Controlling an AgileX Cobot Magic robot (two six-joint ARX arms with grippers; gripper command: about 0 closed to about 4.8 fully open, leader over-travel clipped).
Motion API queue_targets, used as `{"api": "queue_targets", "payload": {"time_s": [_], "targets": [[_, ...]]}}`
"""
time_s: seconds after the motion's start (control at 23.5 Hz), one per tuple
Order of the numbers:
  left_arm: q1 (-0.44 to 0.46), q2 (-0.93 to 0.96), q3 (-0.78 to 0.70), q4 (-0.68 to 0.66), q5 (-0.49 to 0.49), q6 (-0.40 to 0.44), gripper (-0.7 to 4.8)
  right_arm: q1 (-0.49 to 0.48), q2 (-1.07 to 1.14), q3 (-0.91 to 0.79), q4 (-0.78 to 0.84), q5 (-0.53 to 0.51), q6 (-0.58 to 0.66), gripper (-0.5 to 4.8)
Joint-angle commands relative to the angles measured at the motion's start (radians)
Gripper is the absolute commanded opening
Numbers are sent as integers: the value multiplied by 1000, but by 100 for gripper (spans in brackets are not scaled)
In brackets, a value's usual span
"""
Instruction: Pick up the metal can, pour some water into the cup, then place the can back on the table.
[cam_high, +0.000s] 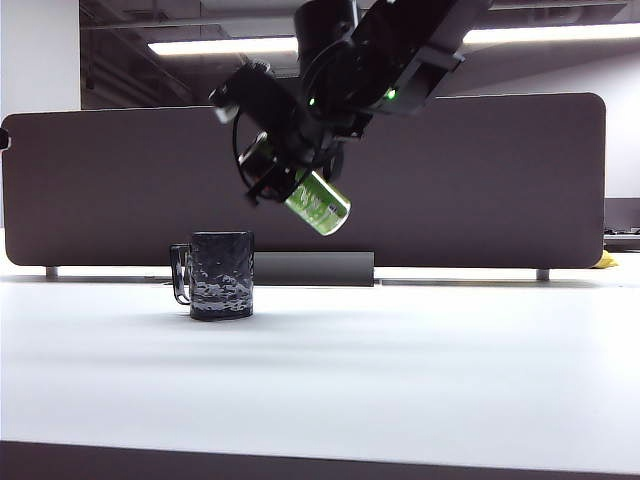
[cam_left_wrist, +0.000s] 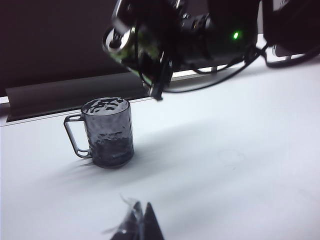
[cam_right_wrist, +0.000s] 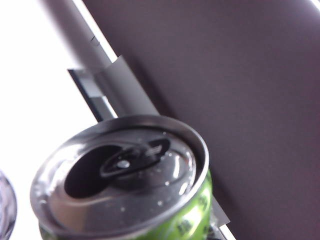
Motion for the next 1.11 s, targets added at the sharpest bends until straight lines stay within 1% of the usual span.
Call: {"api": "queue_targets", "payload": {"time_s": [0.04, 0.17, 0.34, 0.47, 0.94, 1.11], "targets": [[0, 1, 1, 10, 0, -3, -5, -13, -43, 11, 19, -19, 77, 251], [1, 1, 1, 10, 0, -3, -5, -25, -72, 11, -15, -41, 133, 252], [1, 1, 1, 10, 0, -3, -5, -51, -116, 9, -73, -107, 235, 252], [1, 1, 1, 10, 0, -3, -5, -71, -146, -2, -84, -147, 303, 252], [1, 1, 1, 10, 1, -3, -5, -140, -270, -62, -125, -277, 457, 252], [1, 1, 1, 10, 1, -3, -5, -180, -297, -71, -138, -393, 582, 252]]}}
